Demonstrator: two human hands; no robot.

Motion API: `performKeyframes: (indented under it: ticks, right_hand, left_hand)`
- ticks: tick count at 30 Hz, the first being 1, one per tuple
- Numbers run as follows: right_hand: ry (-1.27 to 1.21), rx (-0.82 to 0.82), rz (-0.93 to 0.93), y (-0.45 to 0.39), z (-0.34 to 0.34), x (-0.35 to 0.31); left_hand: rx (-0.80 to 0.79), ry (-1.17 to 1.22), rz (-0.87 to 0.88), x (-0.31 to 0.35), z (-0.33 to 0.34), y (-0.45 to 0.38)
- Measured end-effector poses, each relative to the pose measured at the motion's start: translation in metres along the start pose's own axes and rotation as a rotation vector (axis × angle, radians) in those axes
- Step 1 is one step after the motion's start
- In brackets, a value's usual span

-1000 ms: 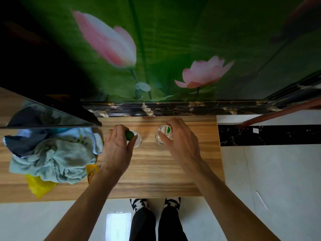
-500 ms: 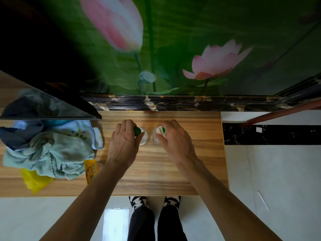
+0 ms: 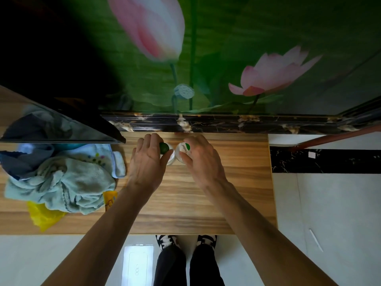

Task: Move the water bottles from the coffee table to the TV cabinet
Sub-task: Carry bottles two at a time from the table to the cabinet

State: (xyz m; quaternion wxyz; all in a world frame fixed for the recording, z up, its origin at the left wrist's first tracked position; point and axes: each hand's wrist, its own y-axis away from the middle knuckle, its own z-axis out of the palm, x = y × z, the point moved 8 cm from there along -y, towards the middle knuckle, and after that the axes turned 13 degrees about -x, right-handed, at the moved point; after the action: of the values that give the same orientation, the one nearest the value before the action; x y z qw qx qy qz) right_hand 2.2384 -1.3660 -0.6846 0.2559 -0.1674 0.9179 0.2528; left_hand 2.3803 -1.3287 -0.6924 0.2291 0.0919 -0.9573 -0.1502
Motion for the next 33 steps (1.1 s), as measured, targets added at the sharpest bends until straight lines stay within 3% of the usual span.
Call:
performKeyframes:
  ticks: [19,33]
  right_hand:
    - [0.070,0.036,0.068,0.036,-0.019,-0.006]
    - [0.220,0.054,-0.120,0.154,-0.158,-0.107]
  left_hand:
    - [-0.058,0.048,-0.064,-0.007,-0.015,0.016]
    - [0.134,0.205,0.039,0.060,-0.164,0.163]
